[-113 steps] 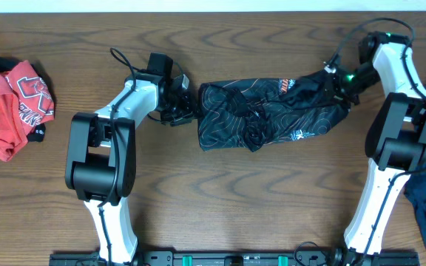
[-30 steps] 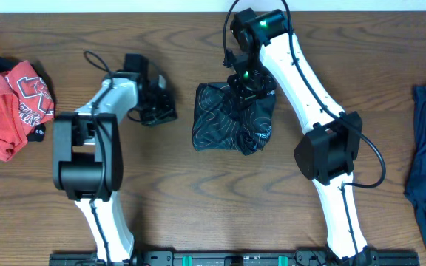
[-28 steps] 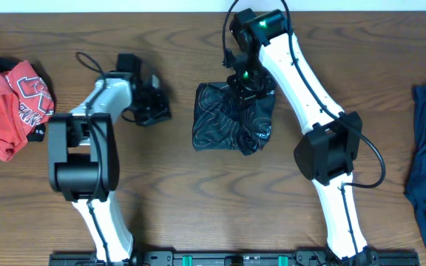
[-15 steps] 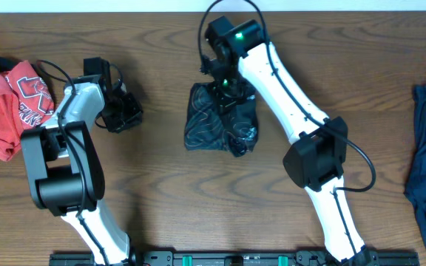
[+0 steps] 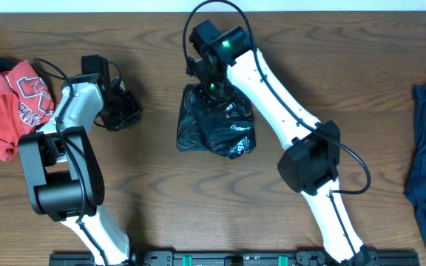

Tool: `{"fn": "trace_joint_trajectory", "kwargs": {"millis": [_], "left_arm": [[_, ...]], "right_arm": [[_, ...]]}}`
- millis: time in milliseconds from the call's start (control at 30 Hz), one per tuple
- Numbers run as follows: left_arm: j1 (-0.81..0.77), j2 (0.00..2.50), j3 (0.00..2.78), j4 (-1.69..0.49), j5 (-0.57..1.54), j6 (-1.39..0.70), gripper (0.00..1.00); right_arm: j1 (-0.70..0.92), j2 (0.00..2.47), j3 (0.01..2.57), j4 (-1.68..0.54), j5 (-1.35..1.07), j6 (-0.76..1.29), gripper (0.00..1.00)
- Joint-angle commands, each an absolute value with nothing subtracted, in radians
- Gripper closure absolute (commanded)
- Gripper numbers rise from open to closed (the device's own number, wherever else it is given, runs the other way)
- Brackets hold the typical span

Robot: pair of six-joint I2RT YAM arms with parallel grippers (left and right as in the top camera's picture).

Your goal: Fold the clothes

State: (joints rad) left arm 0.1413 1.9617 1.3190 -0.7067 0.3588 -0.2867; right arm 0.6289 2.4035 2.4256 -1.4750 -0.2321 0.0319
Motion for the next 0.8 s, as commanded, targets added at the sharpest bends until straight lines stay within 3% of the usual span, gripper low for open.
{"fn": "trace_joint_trajectory", "kwargs": {"millis": [0, 33, 67, 133, 167, 233, 267, 433, 533, 633, 767], "left_arm": [[0.142, 1.952, 1.315, -0.711, 0.346, -0.270, 0.93], [0.142, 1.952, 1.315, -0.711, 0.346, -0.270, 0.93], [0.142, 1.952, 1.315, -0.711, 0.346, -0.270, 0.93], [0.142, 1.952, 1.315, -0.711, 0.346, -0.270, 0.93], [0.142, 1.952, 1.315, -0.711, 0.346, -0.270, 0.93], [0.142, 1.952, 1.315, -0.714, 0.346, -0.270, 0.93], [0.142, 1.952, 1.315, -0.716, 0.346, -0.270, 0.93], [0.142, 1.952, 1.315, -0.723, 0.346, -0.270, 0.93], [0.142, 1.952, 1.315, -0.726, 0.346, -0.270, 0.93], [0.142, 1.952, 1.315, -0.726, 0.346, -0.270, 0.93], [0.142, 1.952, 1.315, -0.725, 0.345, -0.269, 0.93]], "right_arm": [[0.662, 2.368, 2.444, -1.452, -0.244, 0.035, 0.39], [0.664, 2.368, 2.444, -1.450, -0.236, 0.046, 0.40], [0.663, 2.368, 2.444, -1.450, -0.220, 0.063, 0.47], [0.655, 2.368, 2.444, -1.459, -0.167, 0.115, 0.72], [0.646, 2.368, 2.444, -1.469, -0.147, 0.132, 0.74], [0.619, 2.368, 2.444, -1.505, -0.135, 0.147, 0.50], [0.602, 2.368, 2.444, -1.532, -0.134, 0.149, 0.45], [0.524, 2.368, 2.437, -1.615, -0.131, 0.141, 0.43], [0.486, 2.368, 2.424, -1.641, -0.131, 0.115, 0.32], [0.461, 2.368, 2.376, -1.655, -0.131, 0.109, 0.41], [0.456, 2.368, 2.262, -1.627, -0.139, 0.088, 0.43]]}}
